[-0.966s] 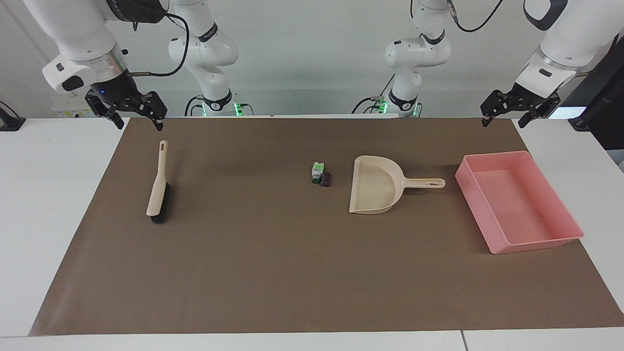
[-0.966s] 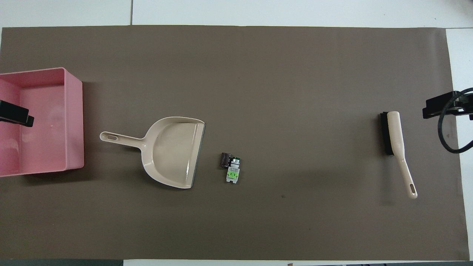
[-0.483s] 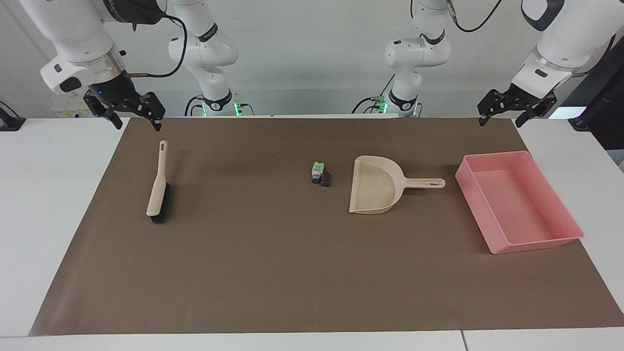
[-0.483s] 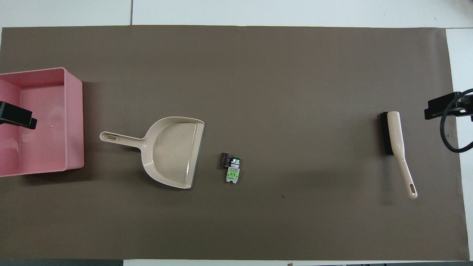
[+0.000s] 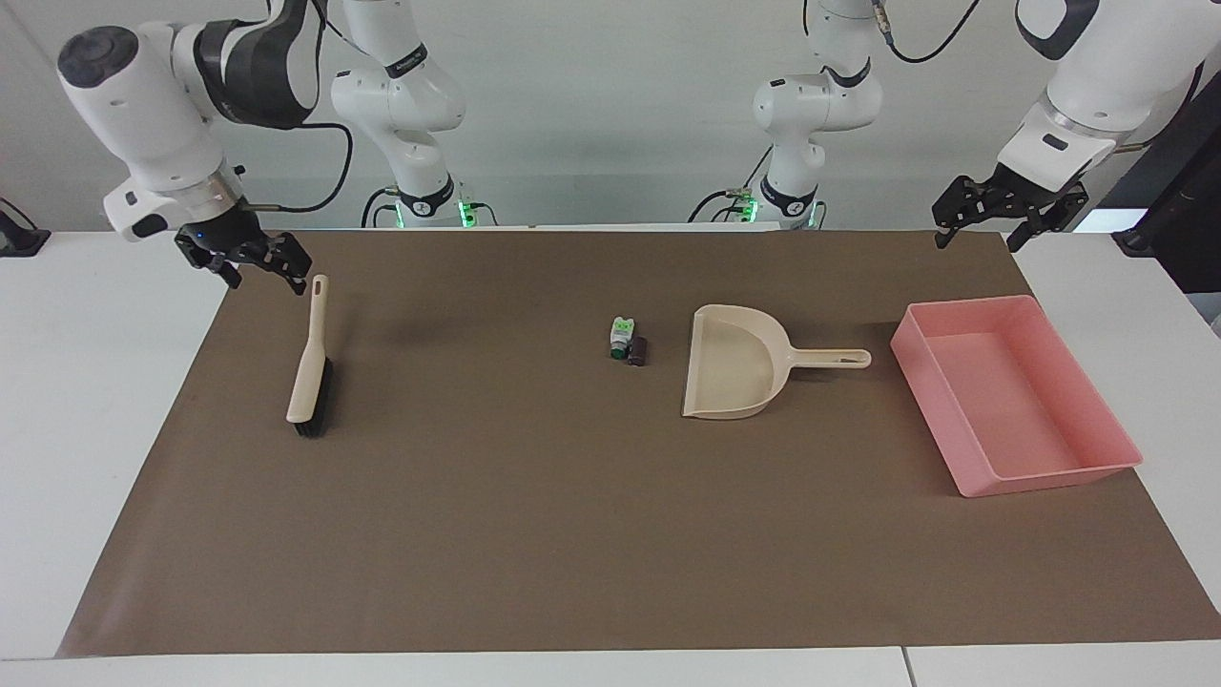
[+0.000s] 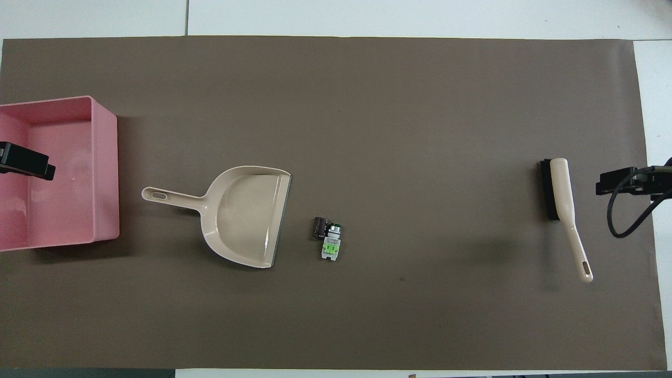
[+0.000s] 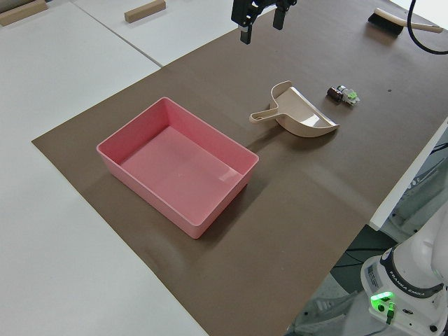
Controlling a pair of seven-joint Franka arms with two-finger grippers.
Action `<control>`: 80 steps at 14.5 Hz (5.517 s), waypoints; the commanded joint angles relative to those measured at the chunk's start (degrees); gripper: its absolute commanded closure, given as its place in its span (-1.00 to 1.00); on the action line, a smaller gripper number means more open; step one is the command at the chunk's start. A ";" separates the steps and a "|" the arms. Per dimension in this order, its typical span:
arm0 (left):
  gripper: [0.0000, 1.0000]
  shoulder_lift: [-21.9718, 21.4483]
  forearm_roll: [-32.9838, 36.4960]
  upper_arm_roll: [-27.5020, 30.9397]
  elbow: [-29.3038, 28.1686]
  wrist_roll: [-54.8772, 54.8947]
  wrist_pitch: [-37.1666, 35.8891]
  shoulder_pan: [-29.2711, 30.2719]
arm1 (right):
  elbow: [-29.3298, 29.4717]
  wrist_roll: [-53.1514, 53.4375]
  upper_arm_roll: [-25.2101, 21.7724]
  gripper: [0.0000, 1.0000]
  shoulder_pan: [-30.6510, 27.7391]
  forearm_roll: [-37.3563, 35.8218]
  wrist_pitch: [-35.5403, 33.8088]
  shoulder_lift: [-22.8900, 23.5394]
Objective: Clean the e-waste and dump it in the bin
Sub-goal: 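Reach the left gripper to the dustpan handle while the right gripper reaches the brush, then grasp the dustpan handle with the left gripper while the right gripper lifts the brush, then sweep the circuit component into the dustpan with the brush in the right gripper, then lift the dustpan over the pink bin while the right gripper returns the brush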
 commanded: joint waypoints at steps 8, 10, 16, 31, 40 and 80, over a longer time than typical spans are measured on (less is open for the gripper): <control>-0.94 0.08 0.28 0.48 -7.86 48.49 5.74 -7.01 | -21.22 -7.78 0.53 -1.00 -7.08 0.32 19.48 0.81; -0.93 -0.19 0.46 0.48 -10.58 51.34 8.11 -7.73 | -21.57 -7.96 0.53 -0.96 -7.35 0.32 19.58 1.52; -0.89 -0.80 11.25 0.39 -23.33 51.43 19.71 -14.32 | -21.40 -8.48 0.53 -0.37 -7.17 0.32 18.79 1.52; -0.75 5.43 29.37 0.30 -39.52 34.14 36.68 -23.55 | -11.83 -0.33 1.23 1.00 3.25 0.85 2.90 0.03; 0.57 5.18 29.46 0.22 -39.34 34.02 35.89 -24.78 | -12.08 33.13 1.49 1.00 32.70 1.02 -1.43 -2.26; 1.00 6.93 30.69 0.04 -40.13 33.85 36.94 -28.57 | 2.34 41.21 1.85 1.00 56.47 34.10 14.33 14.11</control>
